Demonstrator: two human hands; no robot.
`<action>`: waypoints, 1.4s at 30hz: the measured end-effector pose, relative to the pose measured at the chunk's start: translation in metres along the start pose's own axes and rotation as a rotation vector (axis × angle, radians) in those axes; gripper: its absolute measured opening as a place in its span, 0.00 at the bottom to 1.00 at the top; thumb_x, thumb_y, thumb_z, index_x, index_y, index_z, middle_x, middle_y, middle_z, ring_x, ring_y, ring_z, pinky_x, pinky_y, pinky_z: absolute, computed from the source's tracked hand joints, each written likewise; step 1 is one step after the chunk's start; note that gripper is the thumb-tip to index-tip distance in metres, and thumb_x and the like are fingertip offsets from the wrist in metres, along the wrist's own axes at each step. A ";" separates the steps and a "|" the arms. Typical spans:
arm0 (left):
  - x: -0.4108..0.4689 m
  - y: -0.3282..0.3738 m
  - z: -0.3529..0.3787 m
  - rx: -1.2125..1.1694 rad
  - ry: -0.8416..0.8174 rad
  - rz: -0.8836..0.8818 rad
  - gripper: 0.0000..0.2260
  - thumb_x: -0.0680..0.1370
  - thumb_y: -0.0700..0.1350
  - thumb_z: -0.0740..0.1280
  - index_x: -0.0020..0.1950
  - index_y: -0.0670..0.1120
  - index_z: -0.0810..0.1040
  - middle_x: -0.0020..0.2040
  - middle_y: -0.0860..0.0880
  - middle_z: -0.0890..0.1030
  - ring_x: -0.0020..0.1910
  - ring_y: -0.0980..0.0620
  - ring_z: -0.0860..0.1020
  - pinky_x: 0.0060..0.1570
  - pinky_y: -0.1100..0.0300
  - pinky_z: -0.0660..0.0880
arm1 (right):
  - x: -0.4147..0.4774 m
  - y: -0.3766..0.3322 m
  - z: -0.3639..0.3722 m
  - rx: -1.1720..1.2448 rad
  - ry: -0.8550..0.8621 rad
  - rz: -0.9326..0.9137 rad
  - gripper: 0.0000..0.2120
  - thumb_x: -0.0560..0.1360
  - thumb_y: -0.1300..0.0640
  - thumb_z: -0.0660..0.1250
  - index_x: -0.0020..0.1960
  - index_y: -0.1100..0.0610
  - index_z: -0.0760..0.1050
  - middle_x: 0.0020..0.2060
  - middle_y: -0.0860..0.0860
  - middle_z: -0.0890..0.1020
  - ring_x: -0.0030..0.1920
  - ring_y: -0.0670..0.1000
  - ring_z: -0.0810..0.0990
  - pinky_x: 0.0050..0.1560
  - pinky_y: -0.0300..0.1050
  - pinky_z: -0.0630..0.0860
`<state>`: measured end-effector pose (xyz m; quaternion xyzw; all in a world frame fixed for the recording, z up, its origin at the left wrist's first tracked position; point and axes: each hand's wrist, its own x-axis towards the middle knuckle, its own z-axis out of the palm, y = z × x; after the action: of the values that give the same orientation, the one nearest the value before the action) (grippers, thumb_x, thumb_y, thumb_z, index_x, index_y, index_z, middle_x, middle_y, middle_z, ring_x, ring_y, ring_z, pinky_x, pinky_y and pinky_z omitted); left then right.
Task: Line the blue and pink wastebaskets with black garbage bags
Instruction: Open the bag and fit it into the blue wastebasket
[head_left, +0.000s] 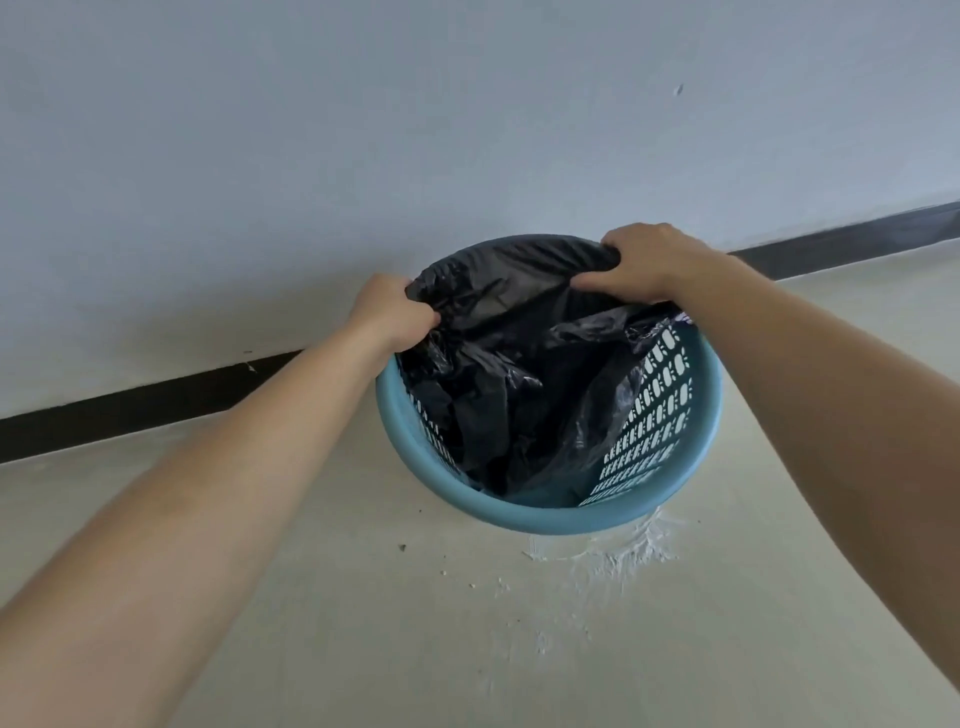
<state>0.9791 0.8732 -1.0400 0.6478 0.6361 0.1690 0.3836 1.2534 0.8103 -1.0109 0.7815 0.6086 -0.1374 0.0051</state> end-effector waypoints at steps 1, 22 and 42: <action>0.000 -0.001 0.002 -0.008 0.002 -0.002 0.04 0.70 0.38 0.71 0.43 0.42 0.78 0.42 0.43 0.81 0.41 0.44 0.79 0.43 0.54 0.75 | -0.002 0.009 0.003 0.026 -0.015 0.043 0.28 0.70 0.29 0.64 0.47 0.54 0.73 0.48 0.55 0.78 0.52 0.59 0.76 0.54 0.53 0.74; -0.090 0.025 0.022 0.494 0.528 0.899 0.25 0.74 0.56 0.66 0.65 0.43 0.69 0.65 0.40 0.71 0.64 0.38 0.67 0.54 0.39 0.70 | -0.110 0.058 0.023 1.208 0.067 0.653 0.10 0.80 0.63 0.59 0.44 0.60 0.77 0.33 0.52 0.82 0.29 0.49 0.81 0.28 0.43 0.80; -0.163 0.027 0.067 0.477 0.303 1.142 0.12 0.73 0.42 0.68 0.55 0.43 0.81 0.39 0.47 0.76 0.36 0.46 0.75 0.38 0.50 0.72 | -0.142 0.012 0.006 0.343 0.406 0.266 0.15 0.74 0.40 0.62 0.56 0.44 0.77 0.53 0.46 0.77 0.48 0.50 0.76 0.46 0.47 0.74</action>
<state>1.0233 0.7016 -1.0207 0.9213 0.2580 0.2903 -0.0157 1.2323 0.6716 -0.9871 0.8553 0.4574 -0.0771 -0.2308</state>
